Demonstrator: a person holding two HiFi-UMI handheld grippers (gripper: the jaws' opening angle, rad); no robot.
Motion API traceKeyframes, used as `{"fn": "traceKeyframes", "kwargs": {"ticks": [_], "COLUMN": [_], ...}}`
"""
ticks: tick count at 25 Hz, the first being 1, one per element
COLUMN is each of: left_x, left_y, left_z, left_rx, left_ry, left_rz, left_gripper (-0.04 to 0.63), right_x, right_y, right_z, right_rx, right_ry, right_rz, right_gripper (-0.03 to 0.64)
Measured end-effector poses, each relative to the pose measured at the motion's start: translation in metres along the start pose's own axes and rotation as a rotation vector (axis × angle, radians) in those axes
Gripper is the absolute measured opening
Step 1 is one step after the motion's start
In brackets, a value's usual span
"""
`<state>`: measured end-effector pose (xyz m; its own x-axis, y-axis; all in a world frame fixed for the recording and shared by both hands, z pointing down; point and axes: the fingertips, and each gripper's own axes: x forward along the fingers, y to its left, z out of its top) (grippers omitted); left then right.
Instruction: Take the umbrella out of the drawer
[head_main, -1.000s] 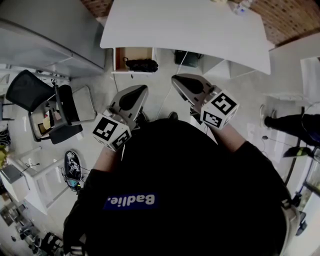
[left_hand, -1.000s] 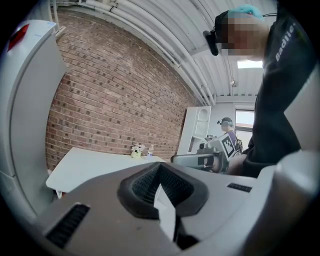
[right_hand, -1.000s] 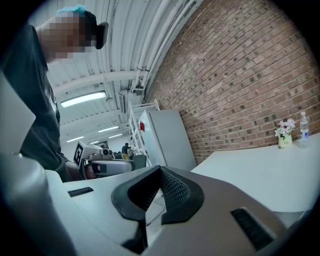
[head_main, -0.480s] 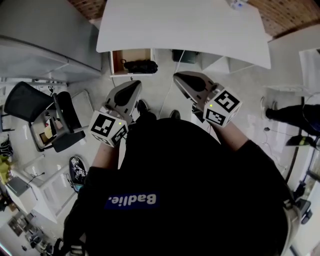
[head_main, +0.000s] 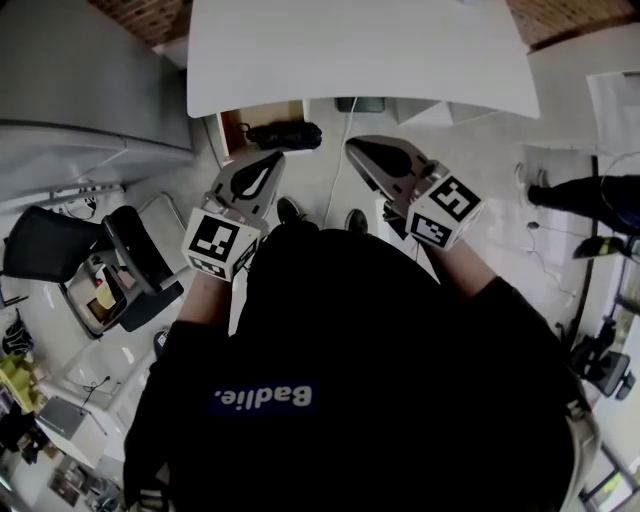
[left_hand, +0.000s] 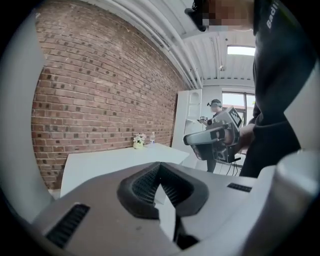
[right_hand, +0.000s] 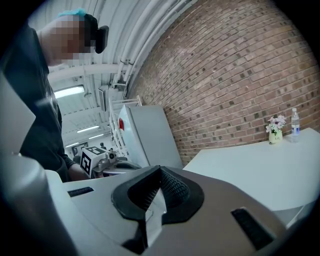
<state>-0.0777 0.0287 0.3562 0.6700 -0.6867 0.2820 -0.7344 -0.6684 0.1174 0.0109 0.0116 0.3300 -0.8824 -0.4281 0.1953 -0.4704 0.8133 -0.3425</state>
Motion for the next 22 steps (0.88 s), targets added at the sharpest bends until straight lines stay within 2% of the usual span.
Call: {"fn": "traceKeyframes", "kwargs": {"ticks": [4,13,22], "left_x": [0.0,0.004,0.028], "left_y": [0.022,0.06,0.065], "left_z": [-0.011,-0.051,-0.098], "left_rx": [0.03,0.105,0.232], "left_ry": [0.003,0.118,0.272], "left_rz": [-0.047,-0.113,-0.164], "left_gripper": [-0.003,-0.002,0.071], "right_x": [0.019,0.045,0.049], "right_y": [0.001,0.002,-0.02], "right_z": [-0.002,-0.005,-0.012], "right_rx": [0.014,0.003,0.03], "right_ry": [0.001,0.019,0.017], "right_rz": [-0.053,-0.109,-0.119], "right_gripper": [0.026,0.026,0.026]}}
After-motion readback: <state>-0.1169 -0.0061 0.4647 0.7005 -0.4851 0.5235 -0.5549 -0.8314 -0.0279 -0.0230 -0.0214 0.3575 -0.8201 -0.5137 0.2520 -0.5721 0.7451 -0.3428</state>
